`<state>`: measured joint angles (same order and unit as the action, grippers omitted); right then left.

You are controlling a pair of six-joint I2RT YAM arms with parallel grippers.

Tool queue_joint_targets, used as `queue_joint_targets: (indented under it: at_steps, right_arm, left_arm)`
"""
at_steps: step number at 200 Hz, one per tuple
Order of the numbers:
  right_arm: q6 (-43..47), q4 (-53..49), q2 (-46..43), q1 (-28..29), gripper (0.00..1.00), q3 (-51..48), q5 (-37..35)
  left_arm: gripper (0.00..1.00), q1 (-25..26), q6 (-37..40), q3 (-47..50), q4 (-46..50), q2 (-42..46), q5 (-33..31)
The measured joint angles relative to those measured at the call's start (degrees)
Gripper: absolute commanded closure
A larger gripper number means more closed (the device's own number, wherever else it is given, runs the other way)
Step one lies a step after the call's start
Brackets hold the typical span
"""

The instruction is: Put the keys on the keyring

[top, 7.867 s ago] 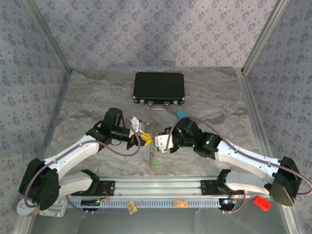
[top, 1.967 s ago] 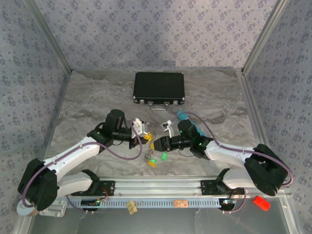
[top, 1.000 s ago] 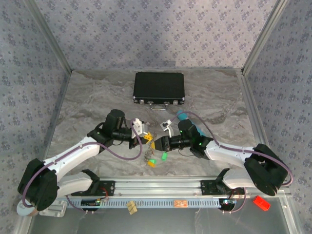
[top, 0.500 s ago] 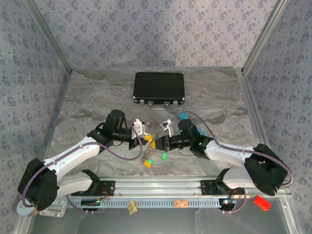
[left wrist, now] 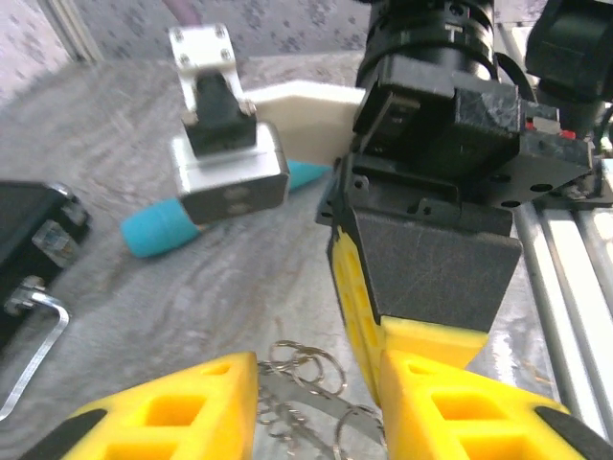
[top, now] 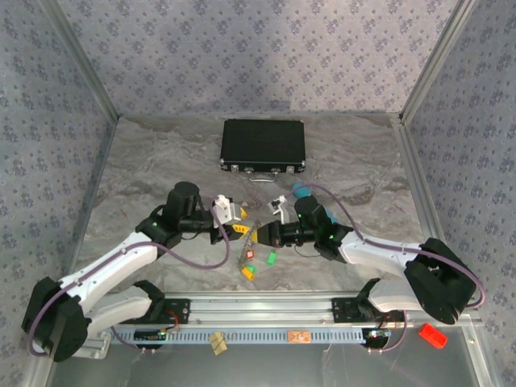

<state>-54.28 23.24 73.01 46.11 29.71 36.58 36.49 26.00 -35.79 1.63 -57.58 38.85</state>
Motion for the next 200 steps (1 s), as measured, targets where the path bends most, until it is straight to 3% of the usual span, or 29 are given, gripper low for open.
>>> queue_joint_targets:
  at_steps: [39,104,135,163,200]
  right_arm:
    - [-2.4,-2.4,0.1,-0.3,1.00,2.3,-2.0]
    - [-4.4,-5.0,0.2,-0.4,1.00,5.9,-2.8]
    - [-1.6,-11.3,0.0,-0.6,1.00,7.8,-4.3]
    - [6.6,-23.7,-0.2,-2.4,1.00,13.0,-7.5]
    - [17.8,-36.0,1.9,-3.1,0.97,21.0,-12.1]
  left_arm:
    - [0.60,0.0,1.7,0.0,2.9,6.0,-4.6]
    - [0.64,0.4,10.9,4.1,9.3,12.6,-13.1]
    - [0.59,0.4,11.4,5.6,8.0,12.9,-16.2]
    - [0.53,-0.1,4.9,7.0,4.9,12.9,-20.9]
    - [0.40,-3.0,-11.6,5.6,4.6,11.5,-29.5]
